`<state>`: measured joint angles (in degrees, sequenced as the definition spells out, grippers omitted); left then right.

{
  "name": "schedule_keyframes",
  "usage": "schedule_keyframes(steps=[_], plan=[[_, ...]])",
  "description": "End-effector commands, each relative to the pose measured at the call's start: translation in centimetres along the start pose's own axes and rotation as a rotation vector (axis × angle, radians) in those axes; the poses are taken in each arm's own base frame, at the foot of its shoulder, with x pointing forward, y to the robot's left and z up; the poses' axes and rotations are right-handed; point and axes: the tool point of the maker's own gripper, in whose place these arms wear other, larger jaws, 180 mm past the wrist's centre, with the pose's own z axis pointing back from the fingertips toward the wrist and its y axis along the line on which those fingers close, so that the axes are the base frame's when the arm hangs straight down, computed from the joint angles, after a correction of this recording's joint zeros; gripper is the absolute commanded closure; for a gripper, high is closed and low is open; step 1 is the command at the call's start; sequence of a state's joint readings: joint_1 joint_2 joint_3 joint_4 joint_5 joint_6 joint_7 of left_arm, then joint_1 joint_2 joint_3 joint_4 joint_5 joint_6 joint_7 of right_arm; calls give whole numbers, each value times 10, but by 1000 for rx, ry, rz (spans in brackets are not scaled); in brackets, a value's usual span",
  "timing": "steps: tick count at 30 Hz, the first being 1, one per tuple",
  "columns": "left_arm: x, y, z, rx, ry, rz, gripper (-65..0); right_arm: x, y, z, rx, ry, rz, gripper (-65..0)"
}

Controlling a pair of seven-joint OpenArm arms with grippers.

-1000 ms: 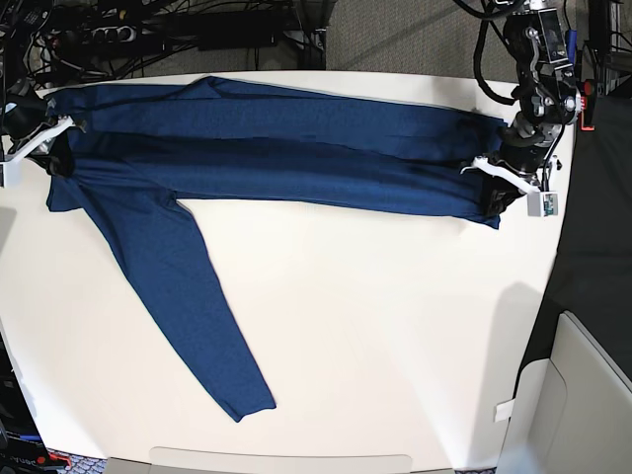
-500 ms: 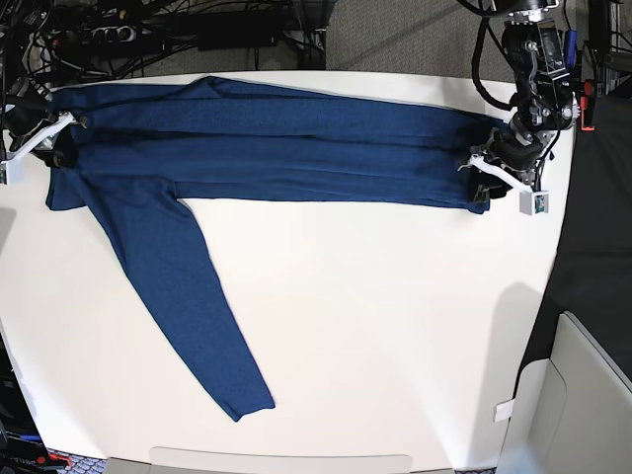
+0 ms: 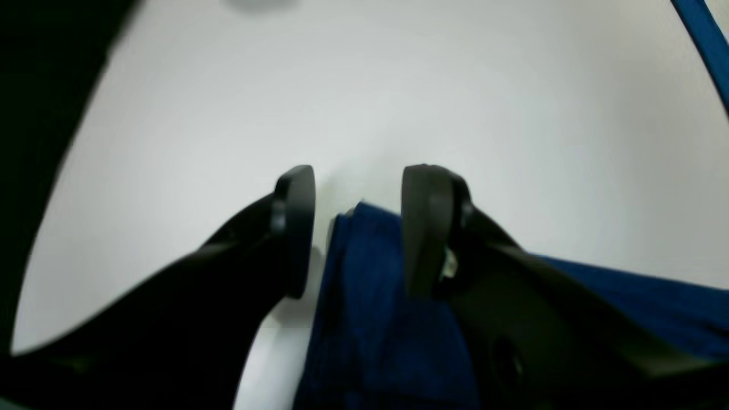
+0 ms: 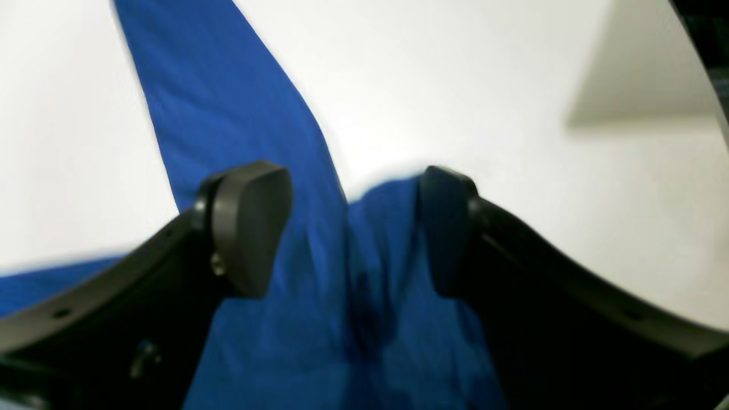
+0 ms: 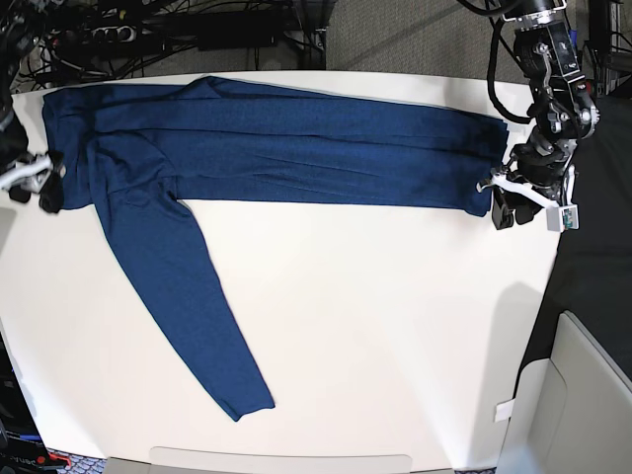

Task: Fold the T-shirt properly
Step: 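Reach the right gripper to the hanging sleeve and grasp it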

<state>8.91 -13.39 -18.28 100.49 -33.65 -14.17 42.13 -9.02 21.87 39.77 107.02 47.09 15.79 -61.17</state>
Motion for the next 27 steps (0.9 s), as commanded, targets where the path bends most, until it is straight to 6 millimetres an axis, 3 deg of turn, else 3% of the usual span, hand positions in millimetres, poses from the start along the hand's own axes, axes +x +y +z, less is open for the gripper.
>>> schedule_keyframes(steps=[1, 8, 14, 19, 22, 27], plan=[[27, -6, 2, -15, -76, -23, -250, 17, -2, -8, -7, -32, 15, -400], [38, -9, 0, -22, -98, -26, -250, 40, 16, -88, 33, 20, -33, -401], [36, -11, 0, -26, -94, -26, -250, 65, 68, -138, 72, 6, 90, -401], [37, -10, 0, -25, -96, -24, -250, 71, 106, -172, 73, 28, 160, -401], [37, -10, 0, -23, -97, -24, -250, 71, 108, -187, 46, 17, 173, -401], [35, -9, 0, -22, -92, -23, -250, 60, 93, -206, -13, 41, 202, -401]])
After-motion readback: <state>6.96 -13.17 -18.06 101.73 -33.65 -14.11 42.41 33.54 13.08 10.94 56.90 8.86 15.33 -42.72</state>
